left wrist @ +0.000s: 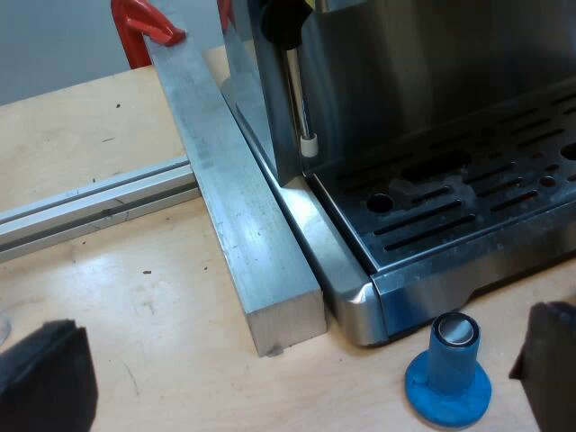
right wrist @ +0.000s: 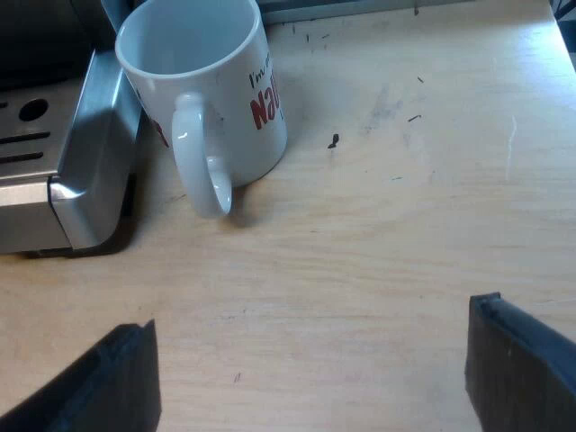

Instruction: Put the handle in the coffee machine

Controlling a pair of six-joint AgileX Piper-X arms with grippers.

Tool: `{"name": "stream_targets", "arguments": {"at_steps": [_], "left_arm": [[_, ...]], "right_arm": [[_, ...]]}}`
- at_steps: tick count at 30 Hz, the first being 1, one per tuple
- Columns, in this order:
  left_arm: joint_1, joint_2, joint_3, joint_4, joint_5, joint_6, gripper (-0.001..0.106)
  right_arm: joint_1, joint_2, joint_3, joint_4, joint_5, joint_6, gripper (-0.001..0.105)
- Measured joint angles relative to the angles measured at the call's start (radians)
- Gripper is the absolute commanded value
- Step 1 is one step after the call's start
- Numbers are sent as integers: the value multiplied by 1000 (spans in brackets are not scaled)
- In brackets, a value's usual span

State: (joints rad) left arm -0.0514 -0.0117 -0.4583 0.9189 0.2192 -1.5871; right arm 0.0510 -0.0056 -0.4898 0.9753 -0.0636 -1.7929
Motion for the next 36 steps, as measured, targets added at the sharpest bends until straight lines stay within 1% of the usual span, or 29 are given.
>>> {"name": "stream_targets", "arguments": {"at_steps": [4,10,12,14,16,17,18,20,22,24,25,27,28,29,30,31,33,34,36], "left_arm": [[0,0,0,0,0,0,98],[0,0,0,0,2,0,98],[0,0,0,0,2,18,98],[0,0,0,0,14,47,98],[0,0,-3,0,25,68,98],[0,0,-5,2,32,74,98],[0,0,-24,3,48,98,98],[0,0,-37,2,58,105,98],[0,0,-61,4,86,105,98],[0,6,-97,1,140,105,98],[0,12,-103,1,149,105,98],[0,55,-133,0,206,105,98],[0,66,-142,0,224,105,98],[0,88,-151,0,253,105,98],[0,114,-164,2,286,105,98],[0,122,-169,1,300,105,98],[0,156,-187,1,360,105,98],[0,165,-190,1,373,105,98],[0,205,-203,-2,459,105,98]], "right_arm": [[0,0,0,0,0,0,71],[0,0,0,0,0,17,71],[0,0,0,0,0,44,71],[0,0,-5,3,0,43,71],[0,0,-20,9,0,43,71],[0,2,-40,11,0,43,71],[0,8,-59,13,0,43,71],[0,34,-104,45,1,43,71],[0,76,-141,83,1,43,71],[0,130,-196,132,1,27,71],[0,144,-209,143,-3,20,71],[0,191,-256,182,-40,-20,71],[0,204,-264,190,-47,-32,71],[0,233,-299,220,-75,-49,71],[0,261,-321,245,-81,-54,71],[0,278,-337,261,-83,-56,71],[0,313,-368,295,-92,-70,71],[0,350,-395,341,-107,-83,71],[0,417,-435,399,-135,-88,71]]}}
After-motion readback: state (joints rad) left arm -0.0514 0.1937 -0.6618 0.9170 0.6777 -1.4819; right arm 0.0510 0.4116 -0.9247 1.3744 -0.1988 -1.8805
